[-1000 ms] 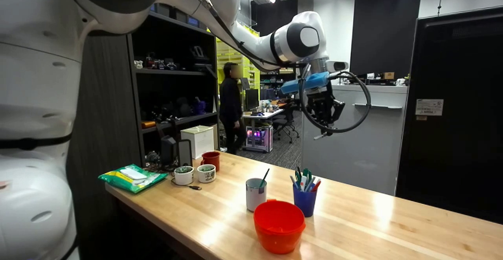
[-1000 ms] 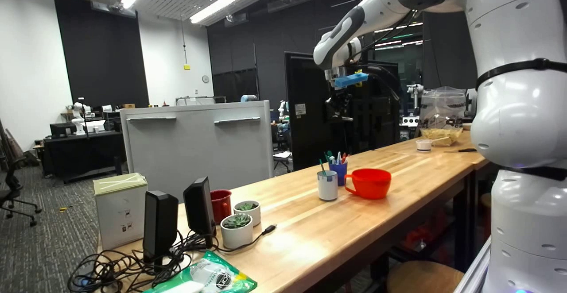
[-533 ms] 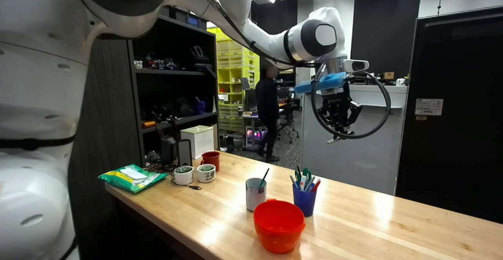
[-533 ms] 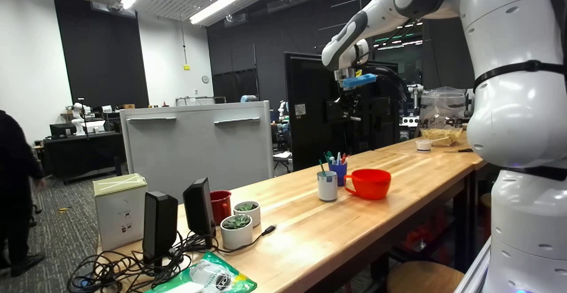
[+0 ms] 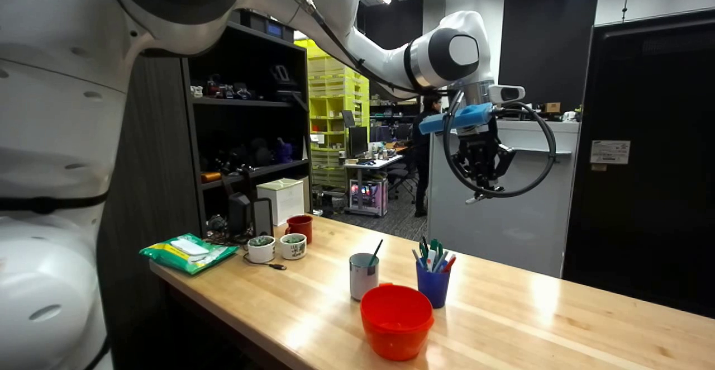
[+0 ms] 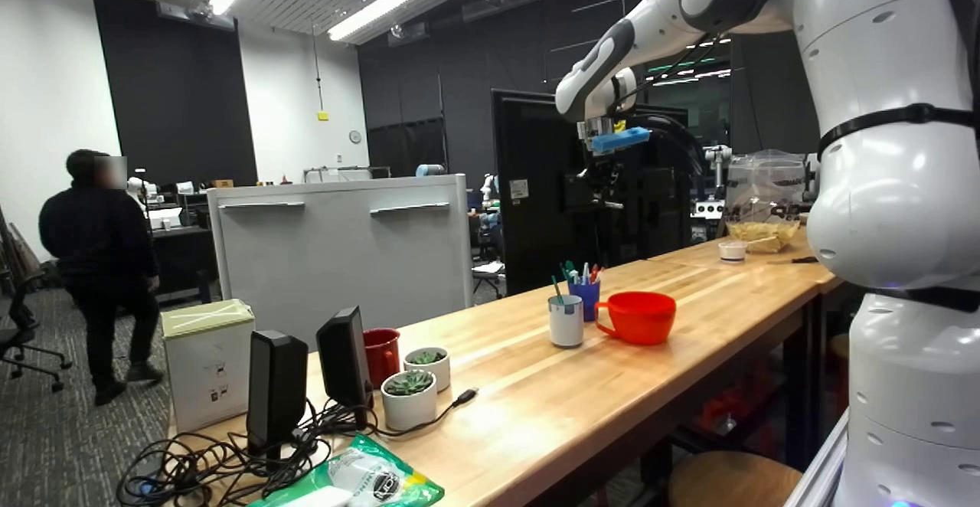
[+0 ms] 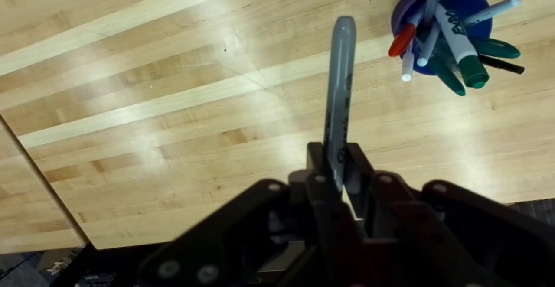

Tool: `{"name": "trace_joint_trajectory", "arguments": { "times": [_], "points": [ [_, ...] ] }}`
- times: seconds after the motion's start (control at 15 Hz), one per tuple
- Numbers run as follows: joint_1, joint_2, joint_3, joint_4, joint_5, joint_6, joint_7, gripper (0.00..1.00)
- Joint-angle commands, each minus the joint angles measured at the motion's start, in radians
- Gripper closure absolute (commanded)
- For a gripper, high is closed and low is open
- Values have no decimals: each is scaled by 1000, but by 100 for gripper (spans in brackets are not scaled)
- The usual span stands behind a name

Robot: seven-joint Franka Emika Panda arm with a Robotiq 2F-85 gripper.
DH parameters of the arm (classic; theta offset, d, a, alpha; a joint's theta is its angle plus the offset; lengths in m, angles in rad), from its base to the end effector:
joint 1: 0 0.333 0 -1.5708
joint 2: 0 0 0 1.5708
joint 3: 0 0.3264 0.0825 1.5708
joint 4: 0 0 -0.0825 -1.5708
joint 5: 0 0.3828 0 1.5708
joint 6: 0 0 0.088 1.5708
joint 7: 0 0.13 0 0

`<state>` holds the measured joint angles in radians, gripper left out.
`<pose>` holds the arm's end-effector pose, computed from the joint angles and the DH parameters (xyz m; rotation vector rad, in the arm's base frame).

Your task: Move the black and white marker to the right

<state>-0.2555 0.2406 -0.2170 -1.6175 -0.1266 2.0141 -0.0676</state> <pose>0.5840 -0.2963 0.4907 2.8867 -0.5097 0.1614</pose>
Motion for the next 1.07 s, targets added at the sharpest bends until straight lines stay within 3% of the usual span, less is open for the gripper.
{"name": "trace_joint_trajectory", "arguments": {
  "times": [0.0, 0.6, 0.67, 1.0],
  "points": [
    [0, 3, -1, 6, 1, -5, -2, 86],
    [0, 4, -1, 8, 1, -6, -2, 86],
    [-3, 4, -2, 12, 6, -9, -2, 96],
    [-29, 1, -19, 9, 23, -3, -13, 96]
  ]
}}
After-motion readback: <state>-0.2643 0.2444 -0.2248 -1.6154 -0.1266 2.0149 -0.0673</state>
